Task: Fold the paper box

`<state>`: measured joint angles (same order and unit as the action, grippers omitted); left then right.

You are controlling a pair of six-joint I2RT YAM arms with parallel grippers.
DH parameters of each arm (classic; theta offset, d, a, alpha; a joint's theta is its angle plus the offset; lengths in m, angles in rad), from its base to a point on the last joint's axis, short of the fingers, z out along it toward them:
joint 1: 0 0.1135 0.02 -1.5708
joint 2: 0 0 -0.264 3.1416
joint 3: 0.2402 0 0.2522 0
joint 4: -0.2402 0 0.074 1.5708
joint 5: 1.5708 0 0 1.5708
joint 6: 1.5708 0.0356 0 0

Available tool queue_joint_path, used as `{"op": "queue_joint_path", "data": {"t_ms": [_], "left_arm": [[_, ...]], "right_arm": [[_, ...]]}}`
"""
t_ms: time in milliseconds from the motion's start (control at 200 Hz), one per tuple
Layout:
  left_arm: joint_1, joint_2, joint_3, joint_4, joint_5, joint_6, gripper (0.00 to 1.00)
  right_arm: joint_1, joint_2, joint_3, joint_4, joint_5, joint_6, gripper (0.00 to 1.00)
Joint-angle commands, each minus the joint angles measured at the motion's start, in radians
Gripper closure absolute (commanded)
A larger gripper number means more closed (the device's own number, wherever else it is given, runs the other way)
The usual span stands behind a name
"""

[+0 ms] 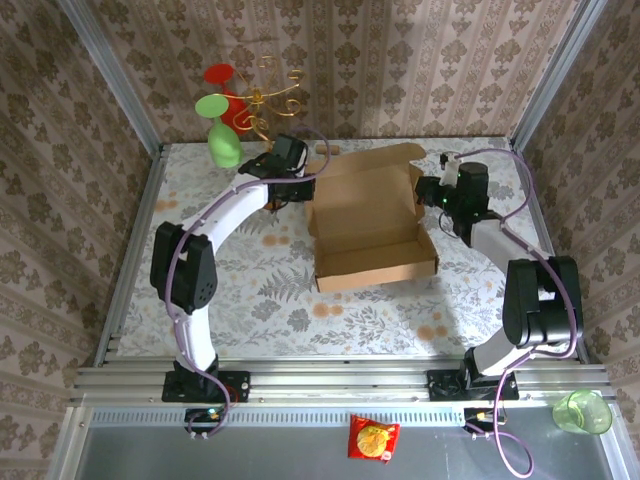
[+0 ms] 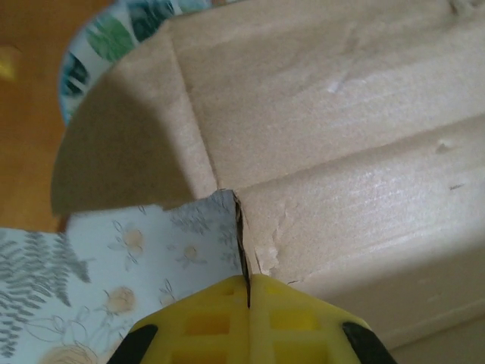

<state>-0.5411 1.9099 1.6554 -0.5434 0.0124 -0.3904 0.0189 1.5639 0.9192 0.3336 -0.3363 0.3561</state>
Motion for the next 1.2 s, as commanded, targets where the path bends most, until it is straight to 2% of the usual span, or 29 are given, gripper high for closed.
{"op": "queue_joint_path", "data": {"t_ms": [0, 205, 405, 485, 695, 785, 890, 940, 1000, 1105, 1195], "left_arm": [[-0.032, -0.070, -0.046, 0.222, -0.129, -0.061, 1.00], [-0.044, -0.098, -0.240, 0.541, -0.138, -0.072, 1.00], [-0.092, -0.187, -0.500, 0.915, -0.207, -0.026, 1.00], [-0.121, -0.211, -0.595, 1.071, -0.228, 0.014, 1.00], [-0.193, -0.231, -0.772, 1.344, -0.298, 0.067, 1.00], [-0.225, -0.235, -0.829, 1.430, -0.339, 0.107, 1.00], [-0.267, -0.226, -0.874, 1.493, -0.390, 0.167, 1.00], [-0.288, -0.216, -0.896, 1.529, -0.415, 0.188, 1.00], [-0.316, -0.196, -0.915, 1.574, -0.457, 0.214, 1.00], [-0.372, -0.165, -0.927, 1.615, -0.542, 0.287, 1.00], [-0.416, -0.130, -0.931, 1.642, -0.613, 0.340, 1.00]], "right_arm": [[0.027, -0.010, -0.043, 0.272, 0.121, 0.139, 1.00], [0.062, 0.057, -0.104, 0.456, 0.179, 0.186, 1.00], [0.082, 0.063, -0.219, 0.618, 0.229, 0.228, 0.97], [0.085, 0.053, -0.262, 0.656, 0.240, 0.240, 0.95], [0.093, 0.051, -0.309, 0.702, 0.233, 0.259, 0.91], [0.094, 0.044, -0.301, 0.657, 0.218, 0.262, 0.90], [0.095, -0.013, -0.313, 0.557, 0.233, 0.268, 0.80], [0.095, -0.057, -0.313, 0.476, 0.250, 0.274, 0.77], [0.095, -0.097, -0.297, 0.363, 0.258, 0.283, 0.69], [0.095, -0.152, -0.268, 0.179, 0.289, 0.293, 0.69], [0.095, -0.198, -0.284, 0.115, 0.310, 0.301, 0.69]]}}
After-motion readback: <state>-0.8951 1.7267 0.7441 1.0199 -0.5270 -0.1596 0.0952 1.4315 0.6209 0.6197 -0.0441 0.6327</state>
